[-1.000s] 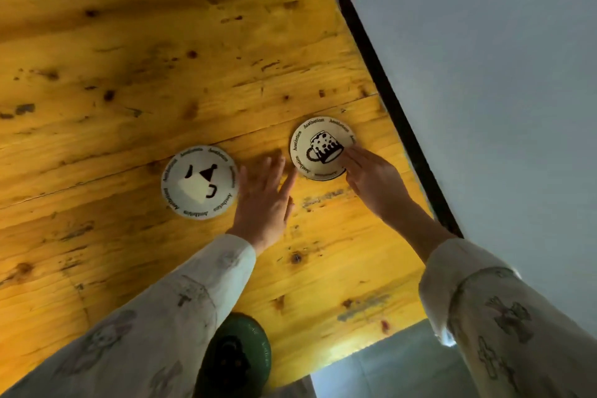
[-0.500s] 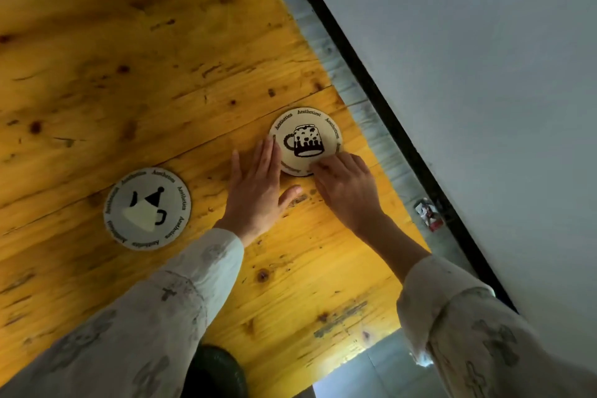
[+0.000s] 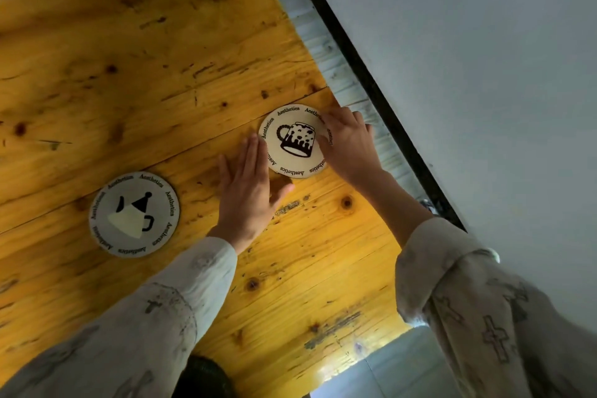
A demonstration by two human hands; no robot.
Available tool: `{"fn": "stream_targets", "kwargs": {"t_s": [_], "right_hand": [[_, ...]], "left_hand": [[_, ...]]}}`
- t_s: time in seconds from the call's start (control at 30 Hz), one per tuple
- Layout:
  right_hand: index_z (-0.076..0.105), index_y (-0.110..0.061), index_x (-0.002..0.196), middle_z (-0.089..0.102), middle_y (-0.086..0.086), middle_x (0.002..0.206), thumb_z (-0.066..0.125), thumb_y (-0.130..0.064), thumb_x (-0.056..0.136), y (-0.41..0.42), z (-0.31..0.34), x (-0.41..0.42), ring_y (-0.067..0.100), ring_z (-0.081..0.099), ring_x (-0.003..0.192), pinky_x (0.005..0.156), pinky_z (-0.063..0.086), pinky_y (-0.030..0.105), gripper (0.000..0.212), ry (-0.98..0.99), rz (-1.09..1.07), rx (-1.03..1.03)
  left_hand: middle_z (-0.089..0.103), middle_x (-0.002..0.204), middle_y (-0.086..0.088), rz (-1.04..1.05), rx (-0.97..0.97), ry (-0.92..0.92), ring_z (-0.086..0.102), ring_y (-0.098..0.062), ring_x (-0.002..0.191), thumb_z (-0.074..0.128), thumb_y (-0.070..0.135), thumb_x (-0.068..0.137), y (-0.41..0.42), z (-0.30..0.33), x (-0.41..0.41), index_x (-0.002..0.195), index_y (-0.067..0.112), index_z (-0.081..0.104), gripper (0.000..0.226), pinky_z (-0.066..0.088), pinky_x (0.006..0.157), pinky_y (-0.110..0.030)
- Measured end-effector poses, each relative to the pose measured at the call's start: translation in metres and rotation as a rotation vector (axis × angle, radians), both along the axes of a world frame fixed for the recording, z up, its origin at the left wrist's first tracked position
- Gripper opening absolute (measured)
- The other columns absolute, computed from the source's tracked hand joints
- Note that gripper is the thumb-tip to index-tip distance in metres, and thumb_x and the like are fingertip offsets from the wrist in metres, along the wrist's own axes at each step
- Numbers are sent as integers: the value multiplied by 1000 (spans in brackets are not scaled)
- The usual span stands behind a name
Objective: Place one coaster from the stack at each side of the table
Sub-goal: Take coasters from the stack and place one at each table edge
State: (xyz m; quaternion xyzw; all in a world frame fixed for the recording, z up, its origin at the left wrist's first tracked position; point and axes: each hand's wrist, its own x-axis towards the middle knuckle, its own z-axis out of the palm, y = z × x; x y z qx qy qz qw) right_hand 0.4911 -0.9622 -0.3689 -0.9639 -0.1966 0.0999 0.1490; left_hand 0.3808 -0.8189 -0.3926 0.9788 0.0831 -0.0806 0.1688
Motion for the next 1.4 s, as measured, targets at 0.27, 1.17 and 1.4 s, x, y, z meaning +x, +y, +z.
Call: {"fn": "stream_targets", "kwargs": {"t_s": [0.27,1.17,1.4], "right_hand": [[57,2,119,53,21,124,54,-8,89,-4,-4,-9,36,49,113,103,39,36,31,45,-142,206],[47,-10,131,43,14,144,62,-38,84,-16,-13,-11,32,41,126,99,37,45,56,-39,14,12],[45,-12,132,42,12,145,61,-39,84,-16,-15,-5,30,38,128,101,35,45,57,-42,16,5]], "left_hand": [[14,155,-10,-77,-47,-12,5,-22,144,46,43,85,18,0,30,142,8,13,75,5,117,-50],[12,155,-10,-33,-93,-78,6,-21,144,42,45,88,19,-7,52,143,9,11,73,2,116,-43],[8,156,-9,-11,-80,-37,4,-22,144,39,45,89,16,-7,57,143,9,7,72,3,117,-46]]}}
